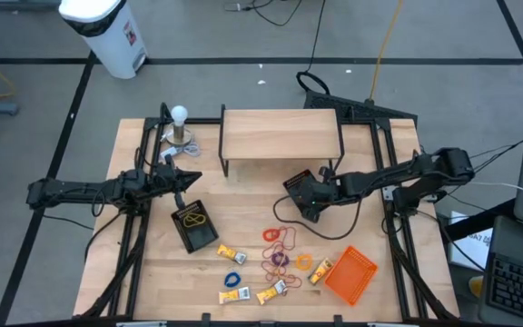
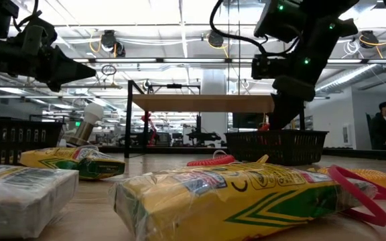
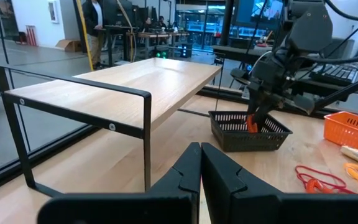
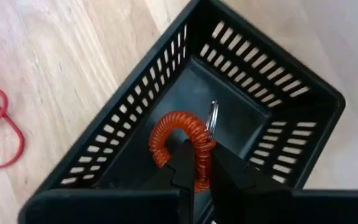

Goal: Pick & Place Office Desk Supplies
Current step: Put the orange spring keychain into the right black bin, then put the yellow crayon box into the orange bin

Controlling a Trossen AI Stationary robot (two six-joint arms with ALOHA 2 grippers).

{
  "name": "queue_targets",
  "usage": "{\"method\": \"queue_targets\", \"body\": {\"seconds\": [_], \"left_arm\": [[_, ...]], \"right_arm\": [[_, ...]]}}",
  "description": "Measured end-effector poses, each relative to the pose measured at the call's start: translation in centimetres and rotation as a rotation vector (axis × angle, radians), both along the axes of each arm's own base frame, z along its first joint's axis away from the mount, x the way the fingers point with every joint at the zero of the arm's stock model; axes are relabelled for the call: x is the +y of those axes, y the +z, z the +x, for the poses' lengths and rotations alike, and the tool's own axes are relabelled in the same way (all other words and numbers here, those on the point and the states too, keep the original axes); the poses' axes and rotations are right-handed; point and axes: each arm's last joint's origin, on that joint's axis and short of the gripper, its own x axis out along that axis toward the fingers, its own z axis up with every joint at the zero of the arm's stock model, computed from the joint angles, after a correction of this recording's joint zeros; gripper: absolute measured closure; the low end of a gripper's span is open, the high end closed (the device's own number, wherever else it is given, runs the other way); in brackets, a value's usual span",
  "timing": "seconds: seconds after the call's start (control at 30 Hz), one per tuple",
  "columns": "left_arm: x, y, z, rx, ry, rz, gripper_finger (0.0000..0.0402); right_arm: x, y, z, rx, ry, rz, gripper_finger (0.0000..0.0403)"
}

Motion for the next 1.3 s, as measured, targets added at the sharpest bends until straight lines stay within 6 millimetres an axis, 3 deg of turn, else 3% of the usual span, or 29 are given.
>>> {"method": "queue_targets", "body": {"seconds": [0.33,0.87,1.07,1.3], "left_arm": [[0.0,0.0,0.0,0.001,0.0,0.0,0.0392],[0.0,0.0,0.0,0.002,0.0,0.002,0.0392],[0.0,0.0,0.0,-0.002,0.0,-0.011,0.0392],[0.0,0.0,0.0,0.005,-0.001,0.008,0.0392]], "right_arm": [[0.0,-0.2,0.1,0.003,0.006,-0.001,0.0376],[0.0,0.2,0.1,-0.017,0.003,0.002,0.0273],[0.0,1.9,-0.4,-0.098,0.002,0.006,0.0262],[-0.1,5.5,-1.8,-0.263,0.009,0.01,0.0273]]}}
